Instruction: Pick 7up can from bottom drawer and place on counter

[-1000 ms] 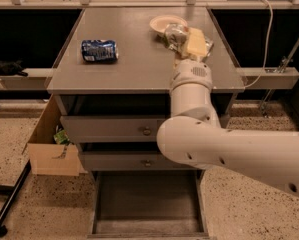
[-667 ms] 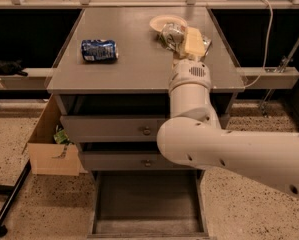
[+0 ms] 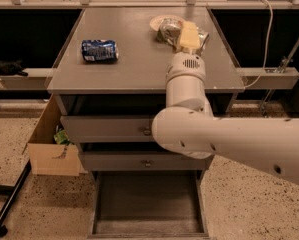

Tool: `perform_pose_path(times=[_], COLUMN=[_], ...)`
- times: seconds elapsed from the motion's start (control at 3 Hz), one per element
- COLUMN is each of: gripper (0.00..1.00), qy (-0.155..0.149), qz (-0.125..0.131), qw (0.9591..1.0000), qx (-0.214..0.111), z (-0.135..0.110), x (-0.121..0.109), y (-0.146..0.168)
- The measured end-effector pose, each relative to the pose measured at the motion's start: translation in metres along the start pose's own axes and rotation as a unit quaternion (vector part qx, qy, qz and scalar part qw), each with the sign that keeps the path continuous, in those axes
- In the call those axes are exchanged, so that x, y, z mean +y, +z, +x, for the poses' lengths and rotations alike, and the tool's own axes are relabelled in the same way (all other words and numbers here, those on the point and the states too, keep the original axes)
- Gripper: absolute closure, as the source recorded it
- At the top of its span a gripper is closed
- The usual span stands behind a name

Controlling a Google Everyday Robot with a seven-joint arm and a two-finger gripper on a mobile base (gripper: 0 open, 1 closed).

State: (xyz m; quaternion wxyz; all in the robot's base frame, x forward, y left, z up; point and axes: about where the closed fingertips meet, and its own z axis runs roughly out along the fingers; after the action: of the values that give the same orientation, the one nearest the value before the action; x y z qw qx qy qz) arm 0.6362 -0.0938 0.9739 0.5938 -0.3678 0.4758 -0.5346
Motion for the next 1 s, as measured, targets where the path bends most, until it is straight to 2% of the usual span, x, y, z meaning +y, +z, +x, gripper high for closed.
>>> perform_pose_path(times=[0.33, 0.67, 1.0], gripper=[1.0, 1.0, 1.0], qy=[-0.06, -0.085, -0.17], qz=[0.017, 0.045, 0.098], qw=[0.998, 0.9948, 0.9795], qx=[-0.01, -0.033, -0.044], z=[-0.001, -0.012, -0.022], x=[0.005, -0.007, -0.038], y=[0.044, 0.051, 0.065])
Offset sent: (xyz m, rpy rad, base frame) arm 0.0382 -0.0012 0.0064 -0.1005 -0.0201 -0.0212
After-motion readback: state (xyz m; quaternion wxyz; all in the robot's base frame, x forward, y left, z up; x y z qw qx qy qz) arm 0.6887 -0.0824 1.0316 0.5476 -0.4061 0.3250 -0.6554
